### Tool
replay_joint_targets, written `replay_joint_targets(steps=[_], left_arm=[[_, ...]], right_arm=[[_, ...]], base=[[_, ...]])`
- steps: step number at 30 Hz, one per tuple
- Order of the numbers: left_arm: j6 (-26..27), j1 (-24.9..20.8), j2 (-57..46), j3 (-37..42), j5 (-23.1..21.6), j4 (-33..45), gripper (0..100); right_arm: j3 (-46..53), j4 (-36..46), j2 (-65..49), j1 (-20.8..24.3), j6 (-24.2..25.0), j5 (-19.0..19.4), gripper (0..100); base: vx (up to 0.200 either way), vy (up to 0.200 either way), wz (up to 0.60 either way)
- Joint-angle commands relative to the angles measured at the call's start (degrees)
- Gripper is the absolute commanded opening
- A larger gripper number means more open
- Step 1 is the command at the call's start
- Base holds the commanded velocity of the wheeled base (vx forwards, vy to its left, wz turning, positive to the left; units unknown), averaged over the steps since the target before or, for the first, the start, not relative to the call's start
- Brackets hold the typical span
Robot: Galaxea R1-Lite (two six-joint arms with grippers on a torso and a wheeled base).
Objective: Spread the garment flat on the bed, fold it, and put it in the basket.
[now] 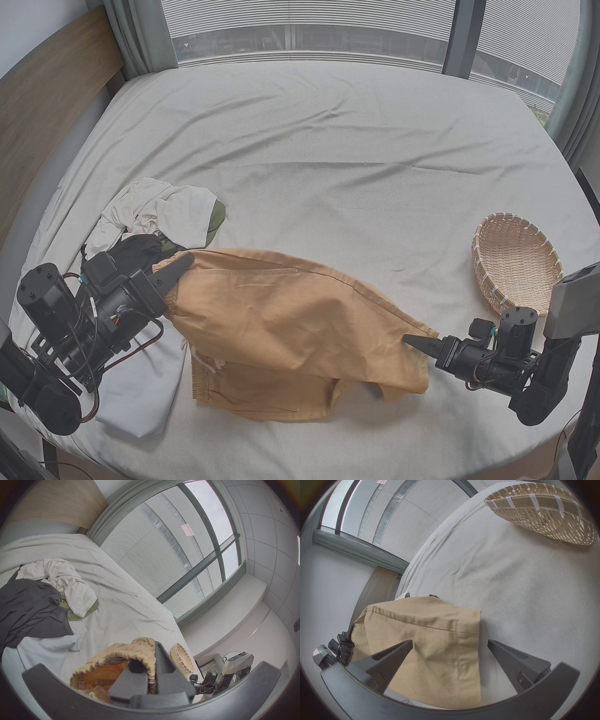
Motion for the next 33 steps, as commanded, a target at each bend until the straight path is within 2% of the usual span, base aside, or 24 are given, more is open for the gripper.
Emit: replay_joint_targets(steps=[1,5,9,14,26,28,33], left_arm=[[0.00,-0.04,0.51,-0.07,-0.01,-0.04,0],[0.00,-0.04,0.68,-0.15,-0.01,-0.04,0],[0.00,0.05,0.68,-0.33,-0.01,-0.04,0],[0.00,0.40,0.68,-0.33,-0.01,-0.04,0],[0.00,0.84,0.68,-0.33,-0.01,-0.04,0],[0.00,0.84,0.68,-0.15,-0.01,-0.04,0],[0.00,0.75,0.68,-0.24,-0.01,-0.04,0]], right_arm=[[-0.89,-0.04,-2.33,0.18,0.14,0.06,100],[-0.54,-0.04,-5.06,0.62,0.84,0.14,100],[-0.37,0.05,-7.78,0.53,3.13,3.13,100],[0.16,0.05,-10.06,0.62,5.85,4.19,100],[1.39,-0.12,-10.94,-1.93,6.20,5.15,100],[1.48,-0.04,-11.56,-3.69,6.20,5.94,100],[2.18,-0.12,-12.00,-3.95,6.38,7.70,100]], base=[[0.000,0.000,0.00],[0.000,0.000,0.00],[0.000,0.000,0.00],[0.000,0.000,0.00],[0.000,0.000,0.00],[0.000,0.000,0.00],[0.000,0.000,0.00]])
